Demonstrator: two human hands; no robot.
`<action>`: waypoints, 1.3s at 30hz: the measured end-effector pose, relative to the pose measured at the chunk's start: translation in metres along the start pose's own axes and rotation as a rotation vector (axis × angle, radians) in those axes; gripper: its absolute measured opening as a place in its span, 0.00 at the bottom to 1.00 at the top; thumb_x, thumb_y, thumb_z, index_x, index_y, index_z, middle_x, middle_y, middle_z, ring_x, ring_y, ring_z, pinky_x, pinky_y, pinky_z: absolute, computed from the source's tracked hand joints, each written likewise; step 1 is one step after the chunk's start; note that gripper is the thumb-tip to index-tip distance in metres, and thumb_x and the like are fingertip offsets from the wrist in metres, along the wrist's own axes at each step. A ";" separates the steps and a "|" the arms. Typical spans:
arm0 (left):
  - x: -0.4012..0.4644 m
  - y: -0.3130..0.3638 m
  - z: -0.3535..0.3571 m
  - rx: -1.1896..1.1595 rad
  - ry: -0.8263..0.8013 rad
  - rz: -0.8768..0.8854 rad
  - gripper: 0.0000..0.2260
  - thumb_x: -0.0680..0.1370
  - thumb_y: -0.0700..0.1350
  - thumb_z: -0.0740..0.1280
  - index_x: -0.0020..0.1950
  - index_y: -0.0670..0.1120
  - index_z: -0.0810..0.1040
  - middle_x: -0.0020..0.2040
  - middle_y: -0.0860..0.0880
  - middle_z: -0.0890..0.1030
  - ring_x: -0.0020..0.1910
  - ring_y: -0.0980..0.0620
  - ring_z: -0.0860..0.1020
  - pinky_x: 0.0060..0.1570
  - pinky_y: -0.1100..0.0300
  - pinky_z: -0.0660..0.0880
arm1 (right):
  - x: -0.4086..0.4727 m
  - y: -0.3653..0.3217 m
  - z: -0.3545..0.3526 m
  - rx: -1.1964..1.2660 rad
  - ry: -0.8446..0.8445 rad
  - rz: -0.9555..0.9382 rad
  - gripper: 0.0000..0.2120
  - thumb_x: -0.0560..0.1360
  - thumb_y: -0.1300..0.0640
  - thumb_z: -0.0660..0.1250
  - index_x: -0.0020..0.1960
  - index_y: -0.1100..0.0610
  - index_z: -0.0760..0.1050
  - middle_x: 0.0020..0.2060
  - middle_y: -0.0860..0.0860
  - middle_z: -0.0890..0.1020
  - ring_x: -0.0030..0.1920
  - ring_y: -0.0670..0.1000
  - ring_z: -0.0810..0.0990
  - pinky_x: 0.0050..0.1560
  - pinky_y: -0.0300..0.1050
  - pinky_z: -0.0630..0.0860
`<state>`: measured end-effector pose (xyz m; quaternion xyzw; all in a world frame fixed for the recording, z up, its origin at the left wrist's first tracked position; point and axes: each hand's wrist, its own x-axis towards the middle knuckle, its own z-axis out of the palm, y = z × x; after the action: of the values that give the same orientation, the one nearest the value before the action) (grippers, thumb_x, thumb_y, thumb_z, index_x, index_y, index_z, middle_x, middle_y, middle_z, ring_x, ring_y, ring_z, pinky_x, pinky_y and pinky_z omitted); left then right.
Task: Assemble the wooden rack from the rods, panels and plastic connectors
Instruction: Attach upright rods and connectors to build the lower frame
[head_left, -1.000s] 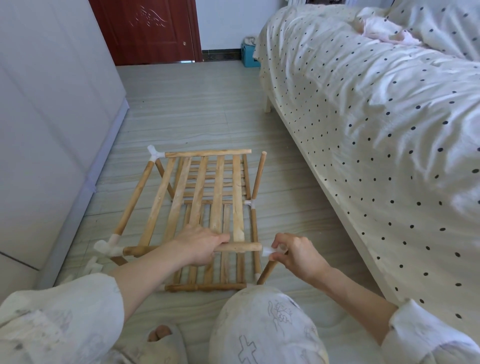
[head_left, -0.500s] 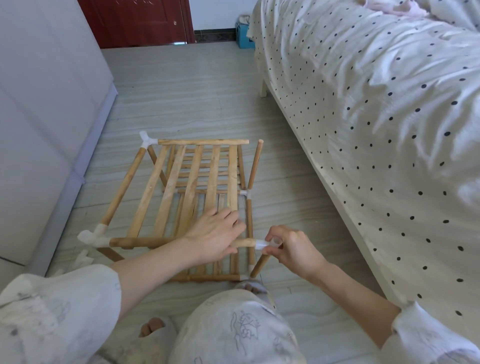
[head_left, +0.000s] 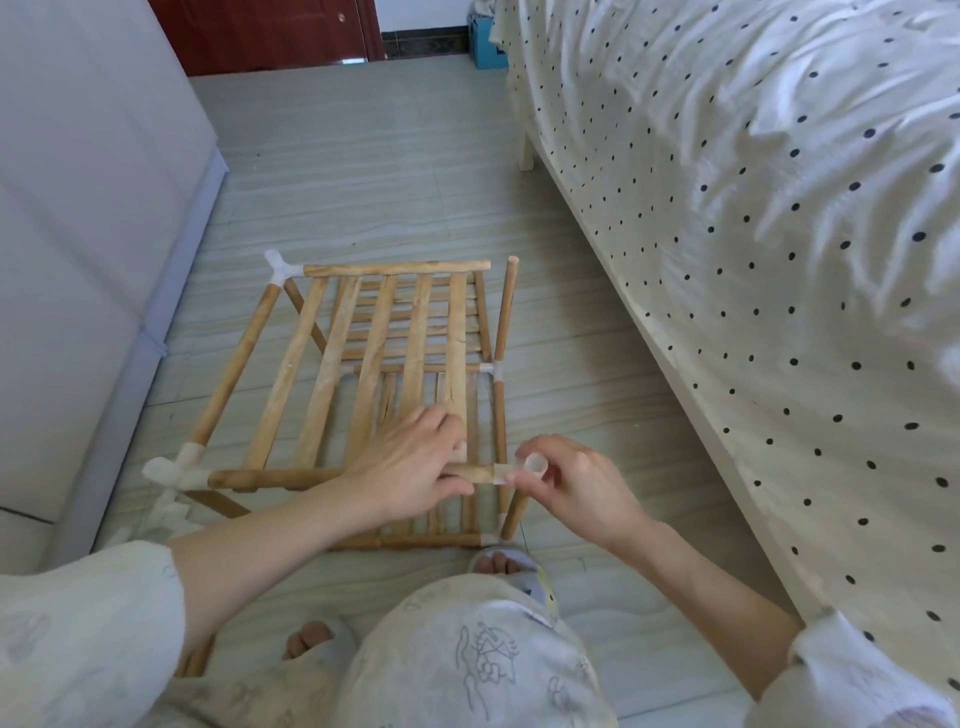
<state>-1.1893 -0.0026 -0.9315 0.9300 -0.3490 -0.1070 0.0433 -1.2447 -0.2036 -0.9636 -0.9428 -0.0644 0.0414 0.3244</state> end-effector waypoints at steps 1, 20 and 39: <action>-0.005 -0.005 0.001 0.002 -0.016 -0.045 0.18 0.77 0.60 0.59 0.58 0.48 0.69 0.57 0.52 0.68 0.57 0.54 0.66 0.55 0.63 0.66 | 0.000 -0.001 0.000 0.088 0.036 0.075 0.18 0.77 0.42 0.59 0.60 0.51 0.73 0.42 0.48 0.77 0.41 0.46 0.75 0.43 0.41 0.71; -0.010 -0.035 0.037 -0.129 -0.046 0.046 0.27 0.70 0.62 0.42 0.46 0.48 0.74 0.48 0.55 0.74 0.67 0.54 0.55 0.66 0.57 0.47 | 0.048 -0.032 0.033 0.670 0.048 0.600 0.15 0.80 0.60 0.52 0.47 0.58 0.77 0.50 0.53 0.80 0.41 0.48 0.78 0.41 0.39 0.72; -0.008 -0.042 0.044 -0.263 -0.001 0.050 0.28 0.72 0.65 0.44 0.48 0.48 0.76 0.48 0.54 0.71 0.54 0.54 0.73 0.45 0.56 0.71 | 0.078 -0.023 0.028 1.216 -0.073 0.807 0.24 0.81 0.42 0.50 0.50 0.61 0.75 0.34 0.54 0.80 0.32 0.51 0.77 0.38 0.45 0.72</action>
<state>-1.1780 0.0341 -0.9795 0.9073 -0.3549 -0.1512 0.1672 -1.1732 -0.1569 -0.9744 -0.5442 0.3115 0.2177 0.7479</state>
